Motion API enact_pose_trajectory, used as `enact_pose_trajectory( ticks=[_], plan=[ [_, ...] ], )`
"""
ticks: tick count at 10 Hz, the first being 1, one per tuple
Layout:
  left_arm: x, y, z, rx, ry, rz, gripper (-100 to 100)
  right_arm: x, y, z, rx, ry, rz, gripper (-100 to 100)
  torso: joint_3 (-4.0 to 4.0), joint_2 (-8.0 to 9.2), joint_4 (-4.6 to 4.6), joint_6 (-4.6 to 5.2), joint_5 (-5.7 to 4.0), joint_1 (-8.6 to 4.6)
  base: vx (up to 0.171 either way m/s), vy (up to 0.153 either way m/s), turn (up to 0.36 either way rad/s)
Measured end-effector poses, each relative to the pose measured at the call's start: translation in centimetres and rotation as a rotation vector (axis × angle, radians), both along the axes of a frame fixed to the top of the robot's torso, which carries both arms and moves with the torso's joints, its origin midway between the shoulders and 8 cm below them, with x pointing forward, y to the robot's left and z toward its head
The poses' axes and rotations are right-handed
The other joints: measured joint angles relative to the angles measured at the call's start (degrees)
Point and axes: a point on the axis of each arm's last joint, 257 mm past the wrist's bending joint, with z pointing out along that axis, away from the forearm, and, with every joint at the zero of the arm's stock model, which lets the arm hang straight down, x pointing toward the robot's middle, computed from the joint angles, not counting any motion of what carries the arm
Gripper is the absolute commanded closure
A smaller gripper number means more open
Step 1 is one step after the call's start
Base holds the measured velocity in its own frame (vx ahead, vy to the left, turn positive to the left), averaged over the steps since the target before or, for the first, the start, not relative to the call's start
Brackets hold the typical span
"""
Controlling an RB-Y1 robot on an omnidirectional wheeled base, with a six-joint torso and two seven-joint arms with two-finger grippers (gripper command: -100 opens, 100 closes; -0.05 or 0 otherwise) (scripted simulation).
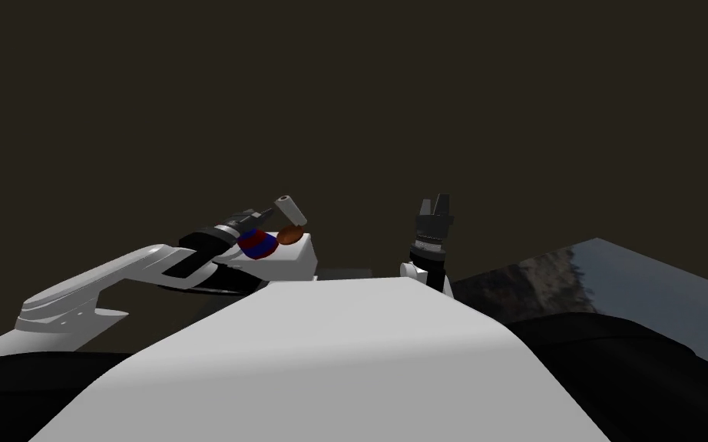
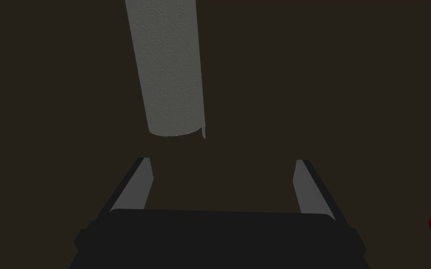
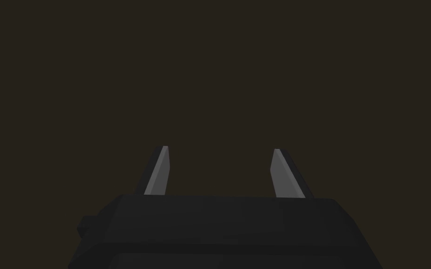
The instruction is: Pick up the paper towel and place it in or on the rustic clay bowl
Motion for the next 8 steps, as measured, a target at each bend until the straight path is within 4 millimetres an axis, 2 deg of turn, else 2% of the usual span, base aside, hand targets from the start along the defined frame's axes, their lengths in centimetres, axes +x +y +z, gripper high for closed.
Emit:
enact_pose_trajectory(
  ticks=[3, 4, 8],
  plan=[
    [0.07, -1.27, 1.55, 0.0, 0.0, -0.022, -100, 0.0, 0.0, 0.0, 0.0, 0.0, 0.0, 0, 0.0, 0.0, 0.0, 0.0, 0.01, 0.0, 0.016, 0.001, 0.05],
    [0.07, -1.3, 1.6, -0.001, 0.001, -0.021, 0, 0.0, 0.0, 0.0, 0.0, 0.0, 0.0, 0, 0.01, 0.03, 0.0, 0.02, 0.01, 0.01, 0.0, 0.0, 0.0],
    [0.07, -1.3, 1.59, 0.0, 0.001, -0.021, 0, 0.0, 0.0, 0.0, 0.0, 0.0, 0.0, 0, 0.04, 0.07, 0.01, 0.01, 0.01, 0.01, 0.0, 0.0, 0.0]
  ],
)
